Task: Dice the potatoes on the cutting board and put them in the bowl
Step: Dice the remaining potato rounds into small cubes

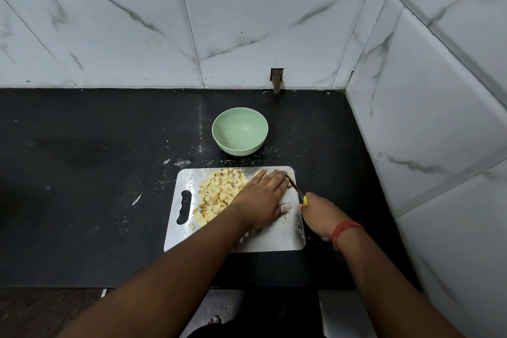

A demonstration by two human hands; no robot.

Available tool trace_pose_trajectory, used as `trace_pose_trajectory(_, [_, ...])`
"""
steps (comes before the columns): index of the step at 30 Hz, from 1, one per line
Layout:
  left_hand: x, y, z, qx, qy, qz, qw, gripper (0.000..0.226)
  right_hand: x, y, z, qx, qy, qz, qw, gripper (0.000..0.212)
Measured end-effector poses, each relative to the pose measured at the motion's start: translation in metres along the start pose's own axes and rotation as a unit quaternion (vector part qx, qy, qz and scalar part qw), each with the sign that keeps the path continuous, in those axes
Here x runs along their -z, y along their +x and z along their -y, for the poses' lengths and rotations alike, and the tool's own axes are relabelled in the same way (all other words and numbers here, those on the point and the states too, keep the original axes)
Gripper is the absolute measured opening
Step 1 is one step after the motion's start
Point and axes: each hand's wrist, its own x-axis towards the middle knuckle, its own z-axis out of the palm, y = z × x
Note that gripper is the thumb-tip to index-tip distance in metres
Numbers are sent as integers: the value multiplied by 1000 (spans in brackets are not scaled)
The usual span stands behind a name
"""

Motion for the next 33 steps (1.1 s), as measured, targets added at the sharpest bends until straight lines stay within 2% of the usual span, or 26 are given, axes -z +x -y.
trace_pose_trajectory(4, [-2, 2, 2, 14, -17, 10, 1000, 75, -5, 3, -6, -25, 78, 15, 996, 16])
trace_pose_trajectory(11, [3, 7, 4, 2, -3, -2, 1000, 70, -7, 5, -9, -48, 133, 33, 990, 16])
trace_pose_trajectory(15, [7, 9, 6, -1, 5, 1, 1000, 69, -5, 3, -8, -43, 149, 10, 988, 16])
trace_pose_trajectory(19, [7, 5, 4, 4, 4, 22, 1000, 70, -3, 1, -7, -33, 92, -59, 993, 17])
trace_pose_trajectory(25, [14, -5, 1, -6, 11, -10, 1000, 61, -3, 2, -1, -5, 24, -12, 1000, 19])
trace_pose_trajectory(33, [2, -20, -6, -15, 10, -36, 999, 69, -1, -5, -8, -6, 79, -60, 995, 15])
